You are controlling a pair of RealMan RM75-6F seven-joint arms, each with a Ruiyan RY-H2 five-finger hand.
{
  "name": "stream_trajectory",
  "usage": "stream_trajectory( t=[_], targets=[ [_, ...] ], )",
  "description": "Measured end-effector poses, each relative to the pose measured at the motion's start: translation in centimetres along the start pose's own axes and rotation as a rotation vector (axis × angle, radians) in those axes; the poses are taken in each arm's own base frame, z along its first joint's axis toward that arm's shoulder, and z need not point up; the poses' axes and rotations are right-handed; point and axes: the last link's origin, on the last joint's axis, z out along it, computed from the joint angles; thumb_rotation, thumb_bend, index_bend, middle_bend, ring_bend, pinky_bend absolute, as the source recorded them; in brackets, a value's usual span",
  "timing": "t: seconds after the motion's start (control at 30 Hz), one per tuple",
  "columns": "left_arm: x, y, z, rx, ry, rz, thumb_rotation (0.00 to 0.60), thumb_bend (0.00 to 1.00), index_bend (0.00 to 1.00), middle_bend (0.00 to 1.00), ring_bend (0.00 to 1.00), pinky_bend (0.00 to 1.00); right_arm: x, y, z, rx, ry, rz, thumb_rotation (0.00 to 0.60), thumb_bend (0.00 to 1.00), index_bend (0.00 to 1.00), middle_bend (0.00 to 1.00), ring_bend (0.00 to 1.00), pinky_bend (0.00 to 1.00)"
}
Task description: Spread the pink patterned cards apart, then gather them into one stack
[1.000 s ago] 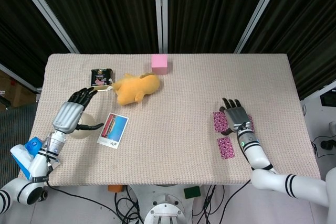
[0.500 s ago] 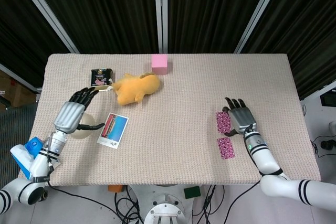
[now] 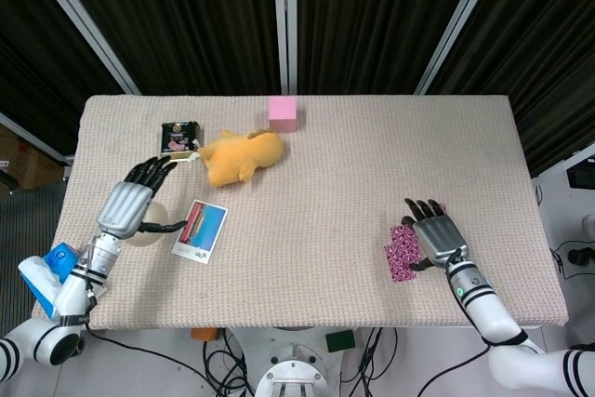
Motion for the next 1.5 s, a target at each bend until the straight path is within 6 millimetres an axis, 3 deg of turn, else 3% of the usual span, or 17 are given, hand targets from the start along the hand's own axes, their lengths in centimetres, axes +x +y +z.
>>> stream_trajectory(
  t=[0.23,0.67,0.97,1.23,1.5],
  targets=[
    [0.1,0.1,-0.2,-0.002,0.004,0.002,0.218,0.04,0.05,0.02,0.00,0.12,-1.8,-0.1,-0.9,0.006,-0.013,-0.032,0.541,0.17,0.31,0.00,0.00,0.00],
    [0.3,-0.3,-0.4,0.007,0.008,0.001,0.219,0.04,0.05,0.02,0.00,0.12,-4.1,-0.8,-0.1,0.019,-0.012,-0.038,0.541,0.17,0.29,0.00,0.00,0.00],
    [0.2,-0.5,-0.5,0.010,0.004,0.000,0.218,0.04,0.05,0.02,0.00,0.12,-4.1,-0.9,0.1,0.019,-0.019,-0.029,0.540,0.16,0.18,0.00,0.00,0.00],
    [0.3,-0.5,-0.5,0.007,0.010,0.001,0.218,0.04,0.05,0.02,0.00,0.12,-3.2,-0.8,-0.3,0.017,0.011,-0.008,0.543,0.15,0.16,0.00,0.00,0.00],
    [0.4,-0.3,-0.5,0.001,0.012,0.001,0.220,0.04,0.05,0.02,0.00,0.12,-0.3,2.1,-0.5,-0.068,0.095,0.021,0.540,0.15,0.16,0.00,0.00,0.00]
  ],
)
